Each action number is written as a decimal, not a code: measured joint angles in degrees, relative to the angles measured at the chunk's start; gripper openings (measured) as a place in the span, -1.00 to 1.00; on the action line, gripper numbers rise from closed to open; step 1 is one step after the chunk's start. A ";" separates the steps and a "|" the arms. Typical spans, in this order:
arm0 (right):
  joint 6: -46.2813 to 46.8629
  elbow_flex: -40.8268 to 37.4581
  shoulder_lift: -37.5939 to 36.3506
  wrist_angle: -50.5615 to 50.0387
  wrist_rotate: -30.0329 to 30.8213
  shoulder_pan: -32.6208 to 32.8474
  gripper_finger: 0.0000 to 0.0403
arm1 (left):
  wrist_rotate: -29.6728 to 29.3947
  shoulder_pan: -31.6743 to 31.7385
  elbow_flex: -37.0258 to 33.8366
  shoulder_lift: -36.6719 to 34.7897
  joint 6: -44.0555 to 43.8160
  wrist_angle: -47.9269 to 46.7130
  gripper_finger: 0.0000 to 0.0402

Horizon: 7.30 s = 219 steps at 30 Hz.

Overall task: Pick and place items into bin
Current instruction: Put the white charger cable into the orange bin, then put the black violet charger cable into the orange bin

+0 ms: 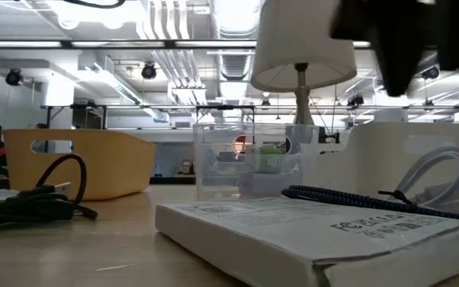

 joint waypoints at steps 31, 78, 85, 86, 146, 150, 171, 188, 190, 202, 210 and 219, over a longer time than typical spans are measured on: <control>10.55 -18.24 0.02 20.17 -0.87 -4.29 -0.04 | -1.47 0.00 -2.91 -0.30 0.23 0.04 0.13; 21.19 -9.26 2.11 76.16 -3.15 -26.50 -0.85 | -13.23 -3.28 -0.41 -18.83 12.14 -7.69 0.13; 15.58 9.87 15.63 69.98 -4.87 -29.61 -0.84 | -13.09 -3.41 -0.48 -19.74 12.16 -7.92 0.13; 14.05 12.68 16.52 66.27 -4.07 -29.83 -0.84 | -12.97 -3.42 -0.48 -19.85 12.18 -7.95 0.13; 36.43 -3.38 6.16 7.69 6.90 2.69 0.13 | -7.26 -3.82 -3.23 -15.43 10.72 -13.79 0.13; 36.97 -5.88 5.47 7.96 4.40 2.03 0.13 | -7.23 -3.82 -3.23 -15.48 10.72 -13.77 0.13; 41.69 -10.61 4.74 11.80 -8.04 -4.36 -0.21 | -7.26 -3.66 -3.01 -16.43 9.04 -7.75 0.13; 29.46 -10.11 4.23 16.35 -2.86 -4.28 -0.92 | -7.92 -3.63 -2.84 -16.28 7.51 -6.76 0.13; 28.49 -9.54 2.97 21.44 -1.62 -4.49 -0.93 | -8.16 -3.63 -2.23 -16.38 7.62 -6.40 0.13; 20.78 -5.67 -6.60 47.20 -1.78 -21.50 -0.94 | -13.60 -3.67 4.31 -17.39 18.19 -8.83 0.13; 19.03 5.40 4.03 52.35 -9.94 -30.80 -0.94 | -14.90 -3.73 4.24 -18.07 16.68 -15.83 0.13; 11.90 30.65 18.54 37.03 -3.99 -31.80 -0.94 | -19.60 -3.66 4.11 -19.18 12.76 -23.99 0.13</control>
